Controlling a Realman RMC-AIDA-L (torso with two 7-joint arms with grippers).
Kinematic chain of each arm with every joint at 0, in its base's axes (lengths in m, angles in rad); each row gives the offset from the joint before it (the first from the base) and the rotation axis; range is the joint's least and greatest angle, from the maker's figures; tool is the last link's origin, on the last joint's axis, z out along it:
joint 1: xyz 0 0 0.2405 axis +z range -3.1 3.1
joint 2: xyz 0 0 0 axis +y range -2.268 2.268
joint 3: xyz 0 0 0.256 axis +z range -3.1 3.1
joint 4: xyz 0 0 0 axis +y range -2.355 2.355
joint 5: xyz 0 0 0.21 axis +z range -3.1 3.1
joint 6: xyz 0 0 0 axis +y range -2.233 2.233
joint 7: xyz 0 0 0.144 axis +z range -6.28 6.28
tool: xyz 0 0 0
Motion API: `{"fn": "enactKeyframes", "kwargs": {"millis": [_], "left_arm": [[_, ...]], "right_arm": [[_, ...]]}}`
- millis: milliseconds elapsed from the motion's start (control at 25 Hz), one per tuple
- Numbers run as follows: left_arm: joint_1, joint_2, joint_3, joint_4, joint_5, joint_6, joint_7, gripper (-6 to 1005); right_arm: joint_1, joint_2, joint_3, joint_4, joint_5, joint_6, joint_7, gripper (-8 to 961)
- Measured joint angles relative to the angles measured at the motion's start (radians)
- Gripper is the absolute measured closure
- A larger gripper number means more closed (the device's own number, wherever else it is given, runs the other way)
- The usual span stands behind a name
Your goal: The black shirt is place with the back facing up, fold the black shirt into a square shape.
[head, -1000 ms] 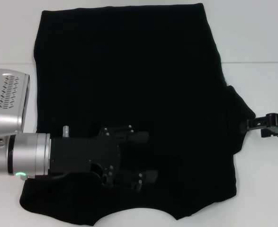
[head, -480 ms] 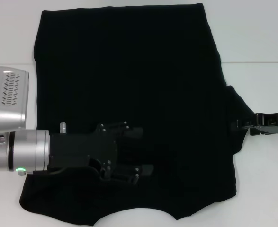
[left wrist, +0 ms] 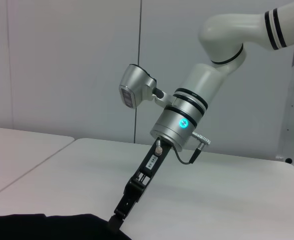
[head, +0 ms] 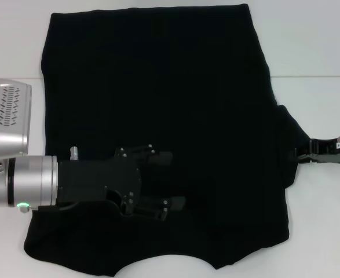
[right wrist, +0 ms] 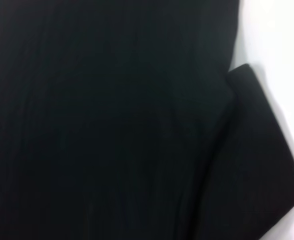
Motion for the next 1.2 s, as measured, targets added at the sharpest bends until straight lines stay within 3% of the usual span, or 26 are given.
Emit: {"fn": "enactKeyframes", "kwargs": {"millis": [360,560,1000,1200], "left_arm": [[0.001,0.001,-0.008,0.000,0.000,0.000,0.000,62],[0.001,0.002,-0.015,0.000,0.000,0.000,-0.001,62],[0.007,0.001,-0.026,0.000,-0.012,0.018,-0.011,66],[0.011,-0.002,-0.026,0.000,-0.015,0.018,-0.013,66]], "right_arm": [[-0.001,0.013,-0.024,-0.002,0.000,0.038,-0.011,708],[-0.015,0.015,-0.022,-0.013,0.000,0.047,-0.012,931],[-0.090,0.012,-0.004,-0.136,0.009,-0.015,-0.022,947],[-0.106,0.000,0.009,-0.158,0.009,-0.028,-0.023,947]]}}
